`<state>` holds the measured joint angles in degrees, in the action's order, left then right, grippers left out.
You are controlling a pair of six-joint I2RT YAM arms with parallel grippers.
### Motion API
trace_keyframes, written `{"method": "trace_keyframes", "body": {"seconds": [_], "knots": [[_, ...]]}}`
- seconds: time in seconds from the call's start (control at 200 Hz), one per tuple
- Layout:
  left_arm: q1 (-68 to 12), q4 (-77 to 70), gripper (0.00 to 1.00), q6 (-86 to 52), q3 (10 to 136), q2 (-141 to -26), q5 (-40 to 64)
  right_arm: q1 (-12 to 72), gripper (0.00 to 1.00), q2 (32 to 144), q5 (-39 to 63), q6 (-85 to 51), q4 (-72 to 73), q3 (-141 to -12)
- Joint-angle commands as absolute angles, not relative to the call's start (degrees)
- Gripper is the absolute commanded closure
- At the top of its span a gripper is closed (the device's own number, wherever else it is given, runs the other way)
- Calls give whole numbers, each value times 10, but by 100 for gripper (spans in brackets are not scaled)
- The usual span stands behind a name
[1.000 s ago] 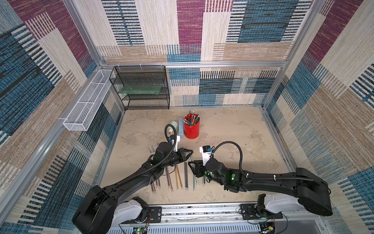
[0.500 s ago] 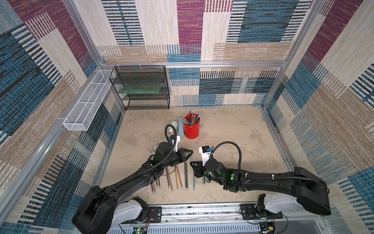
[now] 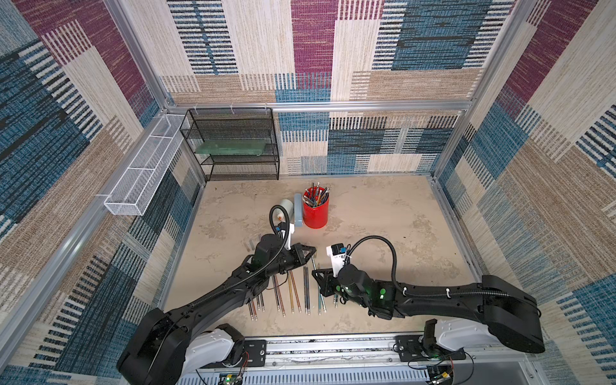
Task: Remove the protective cover of the pencils
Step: Remove the protective sleeve from the pencil, then place the pencil at the center of the board.
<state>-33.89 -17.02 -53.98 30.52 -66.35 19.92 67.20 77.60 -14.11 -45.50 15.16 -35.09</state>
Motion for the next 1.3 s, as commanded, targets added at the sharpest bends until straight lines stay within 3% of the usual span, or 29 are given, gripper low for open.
{"method": "trace_keyframes", "body": {"seconds": [0.0, 0.636, 0.816, 1.292], "knots": [[-339, -171, 100, -542, 306, -663, 191, 675, 100, 776, -143, -454, 175, -348], [-338, -146, 100, -530, 315, -684, 146, 683, 100, 763, -181, -497, 179, -315], [-337, -120, 100, -522, 331, -704, 127, 682, 96, 753, -211, -534, 160, -298], [-338, -39, 100, -491, 391, -747, 116, 637, 100, 889, -206, -631, 27, -377]]}}
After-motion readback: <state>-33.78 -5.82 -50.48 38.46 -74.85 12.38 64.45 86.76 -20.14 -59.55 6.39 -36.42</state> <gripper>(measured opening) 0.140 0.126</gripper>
